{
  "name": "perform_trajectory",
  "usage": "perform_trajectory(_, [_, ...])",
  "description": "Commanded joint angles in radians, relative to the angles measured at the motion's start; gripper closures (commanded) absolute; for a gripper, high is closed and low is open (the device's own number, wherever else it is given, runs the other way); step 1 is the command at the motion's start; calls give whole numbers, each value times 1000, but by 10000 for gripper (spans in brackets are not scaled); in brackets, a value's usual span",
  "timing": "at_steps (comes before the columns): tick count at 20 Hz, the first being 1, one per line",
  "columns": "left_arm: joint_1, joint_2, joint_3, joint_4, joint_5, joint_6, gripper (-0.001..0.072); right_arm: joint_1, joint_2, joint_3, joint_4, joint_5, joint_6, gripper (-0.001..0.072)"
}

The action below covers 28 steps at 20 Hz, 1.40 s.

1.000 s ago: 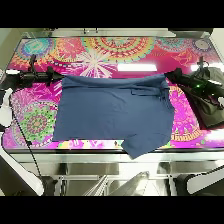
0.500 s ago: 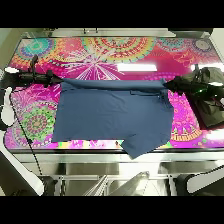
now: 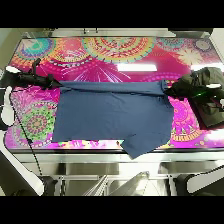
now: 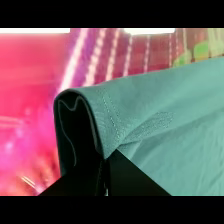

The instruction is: Fold the shirts.

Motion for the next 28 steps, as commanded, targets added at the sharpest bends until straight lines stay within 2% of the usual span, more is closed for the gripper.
perform_trajectory(1, [4,0,46,10,-31,1,689,0,0,0,-13,-31,4,692])
perform_trajectory(8, [-13,-1,43,18,-46,46,691,1,0,0,-12,-35,3,691])
perform_trajectory(10, [-14,0,43,66,-67,46,688,1,0,0,-12,-34,3,690])
perform_trajectory(11, [-14,0,43,84,-95,45,626,1,1,0,-12,-32,3,690])
perform_trajectory(12, [-13,0,44,88,-117,45,435,1,3,0,-11,-29,3,690])
perform_trajectory(13, [-13,1,44,87,-136,43,413,1,6,1,-12,-26,0,680])
perform_trajectory(14, [-11,3,44,91,-150,42,412,1,14,2,-11,-27,0,618])
perform_trajectory(15, [-5,9,44,91,-157,33,412,0,23,2,-11,-27,0,486])
perform_trajectory(16, [-3,21,44,94,-157,14,412,-1,37,2,-12,-26,0,408])
perform_trajectory(19, [21,82,44,194,-160,-81,413,-16,113,2,-36,-15,0,410])
perform_trajectory(22, [48,168,43,287,-231,-169,413,-62,213,2,-64,92,25,424])
perform_trajectory(23, [53,198,23,288,-259,-187,413,-75,245,1,-78,150,31,560])
perform_trajectory(24, [57,242,-39,289,-279,-204,414,-80,280,-8,-95,209,31,631])
perform_trajectory(26, [57,354,-245,299,-266,-204,413,-78,353,-80,-106,278,26,529])
perform_trajectory(28, [57,475,-509,300,-201,-177,414,-75,431,-204,-106,309,26,528])
